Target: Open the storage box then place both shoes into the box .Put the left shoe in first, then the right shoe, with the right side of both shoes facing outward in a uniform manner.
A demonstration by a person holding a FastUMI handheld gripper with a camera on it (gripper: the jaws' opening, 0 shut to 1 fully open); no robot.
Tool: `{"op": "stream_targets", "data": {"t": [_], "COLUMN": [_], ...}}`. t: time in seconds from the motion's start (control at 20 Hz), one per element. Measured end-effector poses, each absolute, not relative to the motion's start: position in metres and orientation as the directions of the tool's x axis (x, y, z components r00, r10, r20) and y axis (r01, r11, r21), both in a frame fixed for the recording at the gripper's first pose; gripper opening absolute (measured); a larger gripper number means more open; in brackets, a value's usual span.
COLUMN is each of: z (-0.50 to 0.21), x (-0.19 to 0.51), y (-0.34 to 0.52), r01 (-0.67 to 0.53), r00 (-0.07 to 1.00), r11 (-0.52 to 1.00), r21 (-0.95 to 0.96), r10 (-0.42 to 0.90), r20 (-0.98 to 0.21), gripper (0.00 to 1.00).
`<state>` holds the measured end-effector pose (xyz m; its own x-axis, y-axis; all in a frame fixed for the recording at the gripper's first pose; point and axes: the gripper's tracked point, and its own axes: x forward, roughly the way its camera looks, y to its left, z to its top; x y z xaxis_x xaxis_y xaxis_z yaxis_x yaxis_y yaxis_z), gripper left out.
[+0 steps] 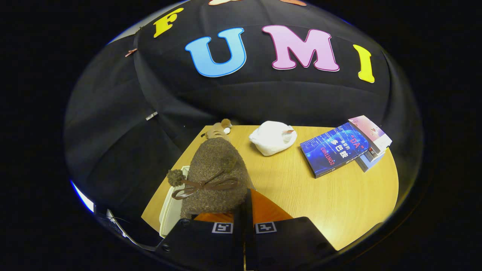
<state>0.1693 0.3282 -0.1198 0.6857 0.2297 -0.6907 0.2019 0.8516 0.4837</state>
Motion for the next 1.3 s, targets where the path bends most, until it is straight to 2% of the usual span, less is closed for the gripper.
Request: {"op": "stream_targets", "data": {"t": [0.2, 0.4, 0.6, 0.8, 0.95, 1.05, 1.15, 1.2, 1.3], "z": [-0.141, -0.17, -0.179, -0.181, -0.171, -0.167, -0.162, -0.163, -0.162], "x": [0.166, 0.155, 0.157, 0.153, 0.159, 0.16, 0.162, 0.161, 0.16], "y": [0.36, 0.37, 0.383, 0.4, 0.405, 0.408, 0.408, 0.406, 0.406], "r01": [0.236, 0.287, 0.299, 0.267, 0.253, 0.241, 0.23, 0.222, 0.211], "r00": [0.637, 0.569, 0.556, 0.538, 0.564, 0.58, 0.592, 0.593, 0.596], "r11": [0.865, 0.902, 0.906, 0.917, 0.911, 0.906, 0.908, 0.914, 0.919], "r21": [0.444, 0.323, 0.298, 0.297, 0.325, 0.349, 0.349, 0.339, 0.334], "r10": [0.207, 0.111, 0.088, 0.114, 0.135, 0.154, 0.154, 0.15, 0.15], "r20": [-0.742, -0.815, -0.826, -0.835, -0.815, -0.8, -0.791, -0.791, -0.789], "gripper": [0.07, 0.07, 0.07, 0.3, 0.53, 0.77, 0.95, 0.98, 0.98]}}
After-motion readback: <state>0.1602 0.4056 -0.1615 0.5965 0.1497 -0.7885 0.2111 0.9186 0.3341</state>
